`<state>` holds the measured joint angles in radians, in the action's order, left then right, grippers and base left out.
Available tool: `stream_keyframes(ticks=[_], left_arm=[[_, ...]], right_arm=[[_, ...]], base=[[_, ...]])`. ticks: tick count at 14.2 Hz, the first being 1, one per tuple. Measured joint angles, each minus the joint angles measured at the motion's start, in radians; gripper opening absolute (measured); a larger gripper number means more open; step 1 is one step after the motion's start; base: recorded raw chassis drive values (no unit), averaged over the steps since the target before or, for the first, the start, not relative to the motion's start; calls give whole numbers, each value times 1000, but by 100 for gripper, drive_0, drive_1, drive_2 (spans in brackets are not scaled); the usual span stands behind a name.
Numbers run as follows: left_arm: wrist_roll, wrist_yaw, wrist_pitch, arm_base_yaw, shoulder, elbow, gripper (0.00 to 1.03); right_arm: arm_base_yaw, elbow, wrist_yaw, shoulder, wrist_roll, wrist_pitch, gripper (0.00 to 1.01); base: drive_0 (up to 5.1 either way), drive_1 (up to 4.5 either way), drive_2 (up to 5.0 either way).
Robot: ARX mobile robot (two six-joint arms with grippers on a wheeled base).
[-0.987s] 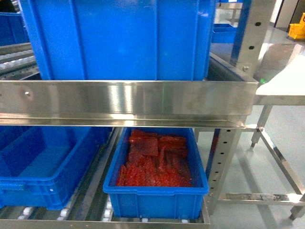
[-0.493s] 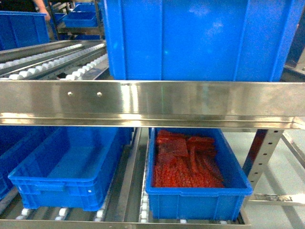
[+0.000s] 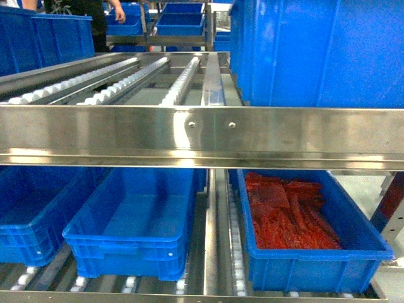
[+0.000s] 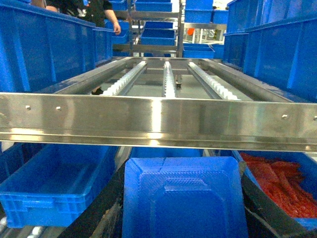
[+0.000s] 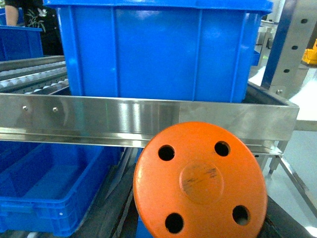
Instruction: Sort blue parts and orange caps into right shelf containers
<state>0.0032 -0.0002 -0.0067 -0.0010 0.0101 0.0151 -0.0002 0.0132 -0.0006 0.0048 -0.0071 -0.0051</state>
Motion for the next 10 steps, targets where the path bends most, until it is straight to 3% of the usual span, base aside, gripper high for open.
stream_keyframes(ticks=[10], left_arm=[[0, 0, 0, 0, 0, 0, 44]], right_arm=[[0, 0, 0, 0, 0, -1, 44]], base=[[-498, 248, 248]])
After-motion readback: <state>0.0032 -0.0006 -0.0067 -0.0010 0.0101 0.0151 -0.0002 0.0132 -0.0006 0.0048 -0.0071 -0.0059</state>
